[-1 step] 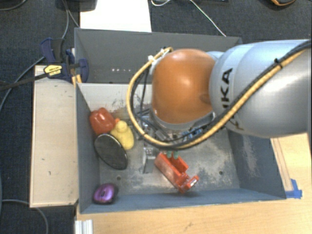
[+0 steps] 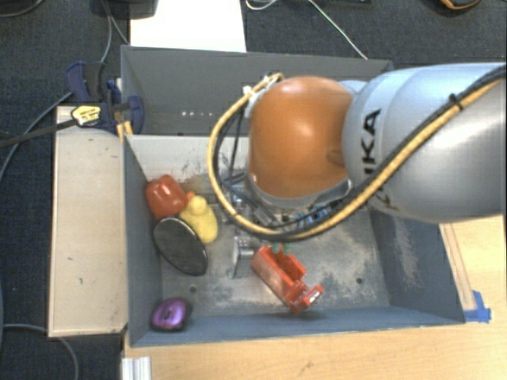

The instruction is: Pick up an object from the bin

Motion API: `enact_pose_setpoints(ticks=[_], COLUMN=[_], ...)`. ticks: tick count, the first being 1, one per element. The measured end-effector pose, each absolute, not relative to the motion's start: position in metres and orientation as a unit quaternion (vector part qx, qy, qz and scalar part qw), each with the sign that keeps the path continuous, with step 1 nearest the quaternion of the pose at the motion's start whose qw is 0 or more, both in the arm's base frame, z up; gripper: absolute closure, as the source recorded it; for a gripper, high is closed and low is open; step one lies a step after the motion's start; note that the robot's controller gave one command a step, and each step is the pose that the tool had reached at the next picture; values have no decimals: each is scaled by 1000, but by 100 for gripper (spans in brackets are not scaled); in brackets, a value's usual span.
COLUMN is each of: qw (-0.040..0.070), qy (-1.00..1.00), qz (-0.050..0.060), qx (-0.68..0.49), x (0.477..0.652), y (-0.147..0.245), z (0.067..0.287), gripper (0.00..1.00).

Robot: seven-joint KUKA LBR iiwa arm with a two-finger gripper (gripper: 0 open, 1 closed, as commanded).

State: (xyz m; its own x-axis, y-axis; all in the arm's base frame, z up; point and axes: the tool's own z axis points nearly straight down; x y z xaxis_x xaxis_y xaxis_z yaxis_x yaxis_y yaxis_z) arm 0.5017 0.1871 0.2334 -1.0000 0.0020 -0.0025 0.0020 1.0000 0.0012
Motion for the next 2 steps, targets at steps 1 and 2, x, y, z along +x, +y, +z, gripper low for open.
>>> enact_pose_setpoints(ticks=[1, 2], qw=[-4, 3], qy=[993, 997], qz=[-1, 2], qx=[-117, -72], x=[485, 481], y=[121, 153], z=[158, 167], gripper=[0, 0])
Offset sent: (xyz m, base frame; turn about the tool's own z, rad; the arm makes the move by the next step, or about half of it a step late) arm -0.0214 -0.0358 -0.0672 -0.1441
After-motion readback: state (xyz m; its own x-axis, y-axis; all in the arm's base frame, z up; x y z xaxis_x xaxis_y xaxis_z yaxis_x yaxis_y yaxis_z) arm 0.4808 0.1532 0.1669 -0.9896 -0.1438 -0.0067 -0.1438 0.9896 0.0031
